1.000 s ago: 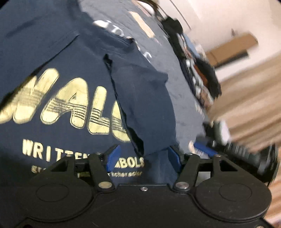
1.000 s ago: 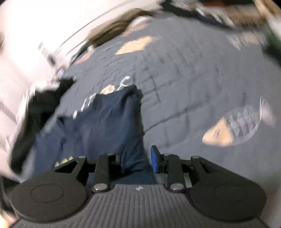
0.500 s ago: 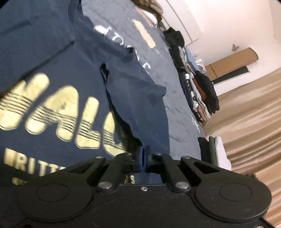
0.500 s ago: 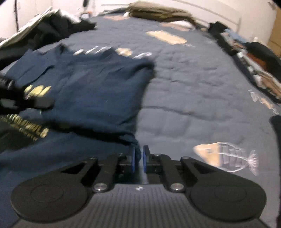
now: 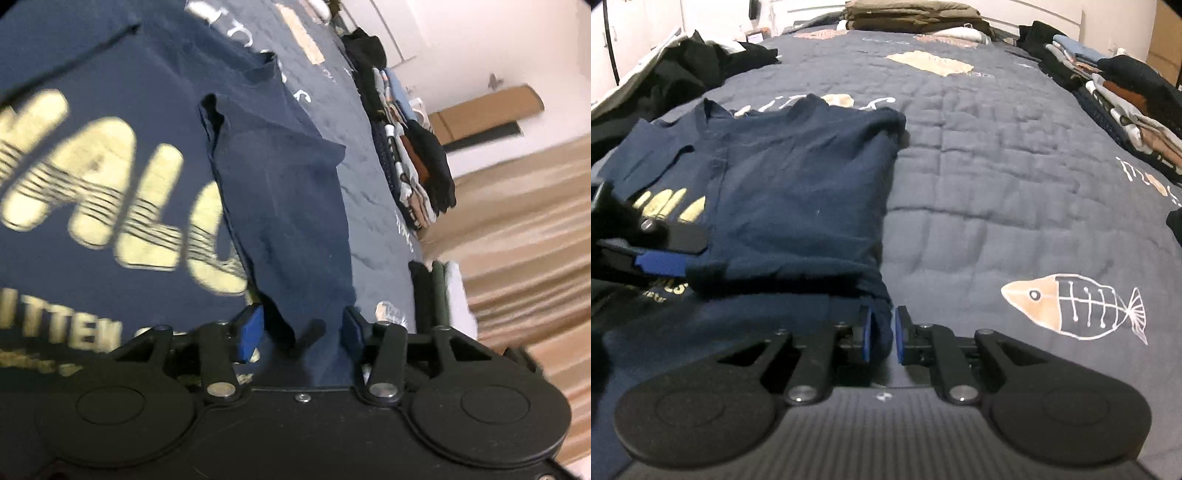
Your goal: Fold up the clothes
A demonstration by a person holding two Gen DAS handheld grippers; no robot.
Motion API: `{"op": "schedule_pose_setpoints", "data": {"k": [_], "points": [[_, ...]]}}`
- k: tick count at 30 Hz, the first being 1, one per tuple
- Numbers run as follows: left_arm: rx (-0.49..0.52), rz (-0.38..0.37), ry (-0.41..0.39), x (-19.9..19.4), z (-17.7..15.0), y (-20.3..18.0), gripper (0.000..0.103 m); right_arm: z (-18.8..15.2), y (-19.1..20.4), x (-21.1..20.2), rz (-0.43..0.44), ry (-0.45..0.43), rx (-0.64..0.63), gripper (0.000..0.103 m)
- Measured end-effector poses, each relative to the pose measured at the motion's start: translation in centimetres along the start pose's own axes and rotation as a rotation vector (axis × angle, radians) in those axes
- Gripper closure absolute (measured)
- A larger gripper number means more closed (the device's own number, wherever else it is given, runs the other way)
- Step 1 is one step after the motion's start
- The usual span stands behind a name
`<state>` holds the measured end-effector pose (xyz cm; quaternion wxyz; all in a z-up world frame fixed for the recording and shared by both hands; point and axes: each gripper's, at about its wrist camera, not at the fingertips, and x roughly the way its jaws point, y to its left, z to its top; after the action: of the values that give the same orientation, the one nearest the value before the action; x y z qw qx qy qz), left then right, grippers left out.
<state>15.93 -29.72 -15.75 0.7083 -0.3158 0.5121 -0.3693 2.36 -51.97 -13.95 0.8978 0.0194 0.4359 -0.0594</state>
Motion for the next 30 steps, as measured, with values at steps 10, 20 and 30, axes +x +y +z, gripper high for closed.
{"op": "schedule_pose_setpoints", "data": {"k": [10, 20, 30], "points": [[0.135, 0.082, 0.051, -3.7, -1.2, 0.2, 0.099, 0.4, -0.8, -0.2, 0.012, 0.064, 0.05, 0.09], [0.396, 0.278, -0.172, -5.6, 6.2, -1.1, 0.052, 2.4, -1.1, -4.4, 0.204, -0.145, 0.219, 0.083], [0.586, 0.255, -0.09, -1.1, 9.1, -1.9, 0.099, 1.3, 3.9, -0.8, 0.31, -0.182, 0.223, 0.08]]}}
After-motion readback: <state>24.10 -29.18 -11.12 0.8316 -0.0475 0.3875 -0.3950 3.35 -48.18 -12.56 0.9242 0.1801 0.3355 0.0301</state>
